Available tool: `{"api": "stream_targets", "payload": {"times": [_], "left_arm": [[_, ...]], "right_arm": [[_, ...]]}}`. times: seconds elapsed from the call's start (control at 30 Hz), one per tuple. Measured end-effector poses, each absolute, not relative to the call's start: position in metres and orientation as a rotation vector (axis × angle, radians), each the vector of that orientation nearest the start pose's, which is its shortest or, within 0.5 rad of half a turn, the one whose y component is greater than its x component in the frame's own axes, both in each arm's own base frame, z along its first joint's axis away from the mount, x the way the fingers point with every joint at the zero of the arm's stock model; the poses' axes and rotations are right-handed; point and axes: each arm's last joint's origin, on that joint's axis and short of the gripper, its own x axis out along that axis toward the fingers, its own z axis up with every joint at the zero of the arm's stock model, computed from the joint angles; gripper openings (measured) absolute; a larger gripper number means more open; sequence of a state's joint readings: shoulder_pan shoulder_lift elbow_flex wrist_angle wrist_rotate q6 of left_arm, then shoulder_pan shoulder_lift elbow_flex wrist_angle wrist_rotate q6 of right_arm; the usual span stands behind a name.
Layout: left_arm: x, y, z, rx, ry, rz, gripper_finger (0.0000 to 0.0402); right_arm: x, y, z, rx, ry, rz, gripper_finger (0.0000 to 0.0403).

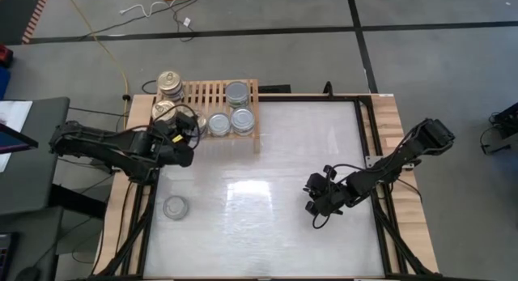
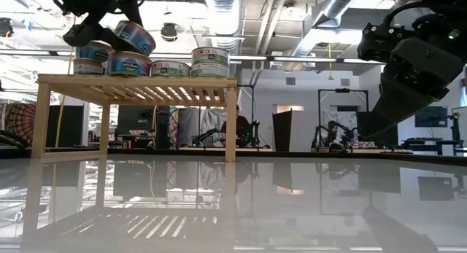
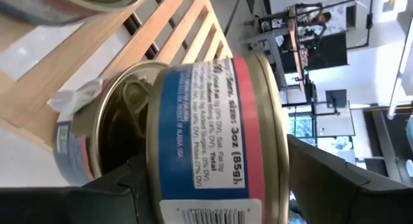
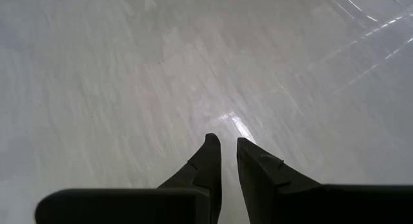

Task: Stack canned seafood by type on shelf
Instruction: Stack the blue tuna can on top of the bottom right blue tuna can on the shelf

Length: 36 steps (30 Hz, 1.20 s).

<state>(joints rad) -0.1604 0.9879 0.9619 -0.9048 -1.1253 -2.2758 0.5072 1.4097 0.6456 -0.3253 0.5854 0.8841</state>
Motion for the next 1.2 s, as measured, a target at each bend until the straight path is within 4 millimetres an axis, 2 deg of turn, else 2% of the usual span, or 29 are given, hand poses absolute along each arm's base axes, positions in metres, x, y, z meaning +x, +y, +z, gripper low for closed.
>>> {"api": "stream_targets", "payload": {"times": [0.2,0.73,1.2], "left_arm": [[0.168,-0.002,0.312,-1.396,-0.495,1.181,0.0268],[0.164,-0.008,0.315,-1.529,-0.309,1.107,0.0268],[0.16,0.002,0.317,-1.497,-0.429,1.16,0.0268]], "right_arm": [[0.217,0.102,0.157,0.26,0.795,-0.453,0.0079],[0.218,0.103,0.157,0.268,0.785,-0.445,0.0079],[0.218,0.103,0.158,0.271,0.782,-0.445,0.0079]]}}
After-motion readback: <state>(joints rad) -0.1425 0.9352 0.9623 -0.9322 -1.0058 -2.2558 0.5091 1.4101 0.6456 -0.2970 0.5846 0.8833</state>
